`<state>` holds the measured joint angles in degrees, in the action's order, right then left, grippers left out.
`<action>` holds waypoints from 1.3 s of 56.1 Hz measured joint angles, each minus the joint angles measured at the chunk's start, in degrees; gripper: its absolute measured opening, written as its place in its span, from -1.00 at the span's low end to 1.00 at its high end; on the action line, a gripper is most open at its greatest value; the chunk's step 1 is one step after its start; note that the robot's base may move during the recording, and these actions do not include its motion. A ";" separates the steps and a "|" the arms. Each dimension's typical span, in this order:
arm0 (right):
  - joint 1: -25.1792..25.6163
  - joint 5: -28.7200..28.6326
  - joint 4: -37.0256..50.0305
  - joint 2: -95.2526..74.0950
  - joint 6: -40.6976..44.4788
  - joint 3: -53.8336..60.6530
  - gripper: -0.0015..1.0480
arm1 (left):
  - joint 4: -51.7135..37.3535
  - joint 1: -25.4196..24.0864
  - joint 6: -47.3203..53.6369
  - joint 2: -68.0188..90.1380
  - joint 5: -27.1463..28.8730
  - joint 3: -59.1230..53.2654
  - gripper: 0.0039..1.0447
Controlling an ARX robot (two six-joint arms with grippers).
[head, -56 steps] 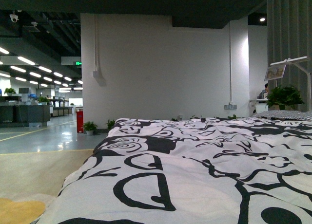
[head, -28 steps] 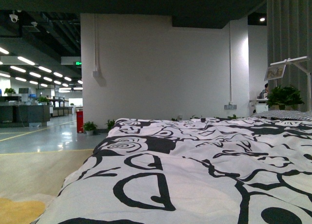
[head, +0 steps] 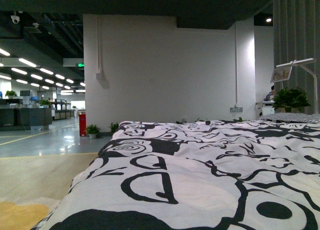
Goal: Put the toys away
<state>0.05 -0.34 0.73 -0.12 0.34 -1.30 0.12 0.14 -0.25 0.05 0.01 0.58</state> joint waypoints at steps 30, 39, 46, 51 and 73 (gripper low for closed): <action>-0.04 0.26 -0.48 0.00 -0.07 0.48 -0.83 | 0.00 -0.02 0.00 -0.02 0.28 0.00 0.88; -0.09 -0.46 -1.03 -0.22 -0.50 0.48 -0.83 | 0.00 -0.07 0.00 -0.02 0.31 0.00 0.88; -0.09 0.50 -0.98 -0.17 -0.48 0.48 -0.83 | 0.00 -0.07 0.02 0.02 0.07 0.00 0.88; 0.00 0.87 -1.01 -0.15 -0.48 0.48 -0.83 | 0.00 -0.04 0.00 0.02 0.04 0.00 0.88; 0.00 0.17 -1.01 -0.20 -0.48 0.48 -0.83 | 0.00 -0.02 0.02 0.04 -0.02 0.00 0.88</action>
<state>0.05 -0.16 -0.27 -0.32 -0.14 -0.82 0.12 0.12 -0.23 0.10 -0.01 0.58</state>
